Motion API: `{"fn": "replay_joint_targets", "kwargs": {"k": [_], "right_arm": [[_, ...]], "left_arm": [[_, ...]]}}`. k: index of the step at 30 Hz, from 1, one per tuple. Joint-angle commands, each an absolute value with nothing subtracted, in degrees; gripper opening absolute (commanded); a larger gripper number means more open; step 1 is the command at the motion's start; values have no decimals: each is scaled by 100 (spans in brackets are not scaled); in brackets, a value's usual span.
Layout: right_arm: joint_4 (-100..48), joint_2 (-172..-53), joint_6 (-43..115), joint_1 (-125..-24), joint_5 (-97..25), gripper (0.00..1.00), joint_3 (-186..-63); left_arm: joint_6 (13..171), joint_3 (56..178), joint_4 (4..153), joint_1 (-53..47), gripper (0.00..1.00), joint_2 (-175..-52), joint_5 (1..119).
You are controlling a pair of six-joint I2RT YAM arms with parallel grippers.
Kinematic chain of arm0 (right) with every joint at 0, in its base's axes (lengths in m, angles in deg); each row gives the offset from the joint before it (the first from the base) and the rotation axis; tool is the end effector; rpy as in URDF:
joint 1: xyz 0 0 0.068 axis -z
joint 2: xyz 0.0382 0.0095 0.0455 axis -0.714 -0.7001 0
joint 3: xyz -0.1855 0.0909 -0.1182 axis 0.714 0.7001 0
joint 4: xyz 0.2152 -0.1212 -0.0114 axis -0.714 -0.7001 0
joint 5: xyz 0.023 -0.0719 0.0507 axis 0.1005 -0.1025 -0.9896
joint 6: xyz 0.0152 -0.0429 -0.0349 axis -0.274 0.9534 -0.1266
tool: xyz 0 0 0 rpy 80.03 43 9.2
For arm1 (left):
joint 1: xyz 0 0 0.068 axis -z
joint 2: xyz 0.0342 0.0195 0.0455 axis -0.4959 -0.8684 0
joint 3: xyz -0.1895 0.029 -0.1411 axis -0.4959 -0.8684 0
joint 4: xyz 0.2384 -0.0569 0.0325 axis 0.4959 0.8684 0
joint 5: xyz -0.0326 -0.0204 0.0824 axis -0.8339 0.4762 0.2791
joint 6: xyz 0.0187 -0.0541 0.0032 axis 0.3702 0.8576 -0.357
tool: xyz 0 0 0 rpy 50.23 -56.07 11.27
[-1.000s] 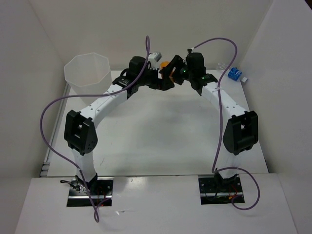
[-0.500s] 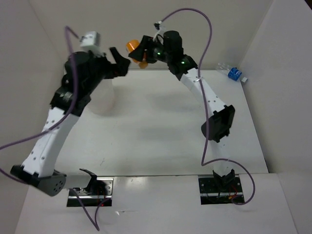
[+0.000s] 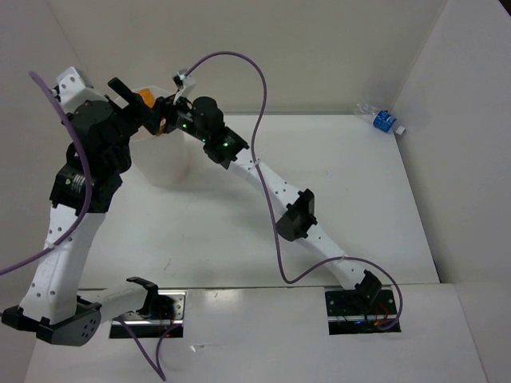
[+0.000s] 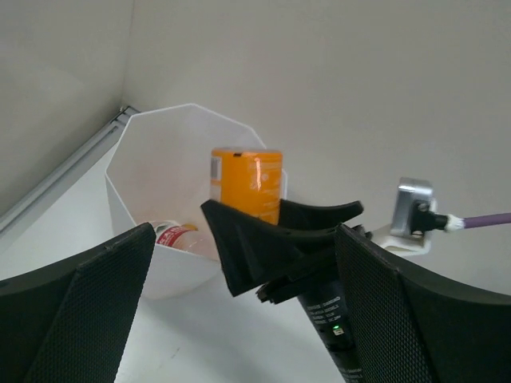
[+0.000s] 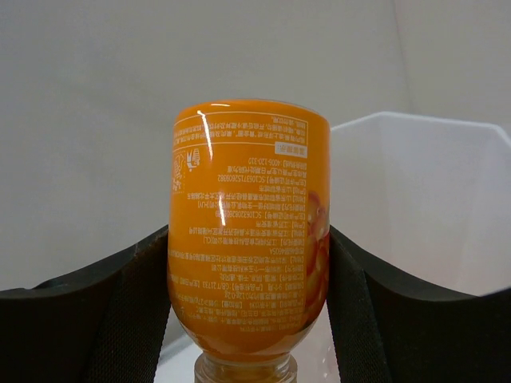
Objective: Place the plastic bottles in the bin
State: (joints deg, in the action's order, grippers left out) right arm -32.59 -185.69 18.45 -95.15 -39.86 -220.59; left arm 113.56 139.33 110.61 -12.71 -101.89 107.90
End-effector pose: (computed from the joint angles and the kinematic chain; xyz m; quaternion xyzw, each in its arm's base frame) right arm 0.3428 0.4153 0.3591 -0.2162 0.6029 0.5115 0.5728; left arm 0.1904 -0.0311 0.4876 -0.3340 0.6199 -0.0693 0.7066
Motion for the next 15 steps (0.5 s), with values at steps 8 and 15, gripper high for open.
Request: {"fn": "replay_joint_targets", "kwargs": {"k": [8, 15], "right_arm": [[-669, -18735, 2208, -9540, -2711, 59, -22074], [-421, -18954, 2340, -9540, -2455, 71, -21741]], "left_arm": [[11265, 13670, 10676, -1347, 100, -10127, 10913], [11265, 13591, 10561, -1347, 100, -10197, 10641]]}}
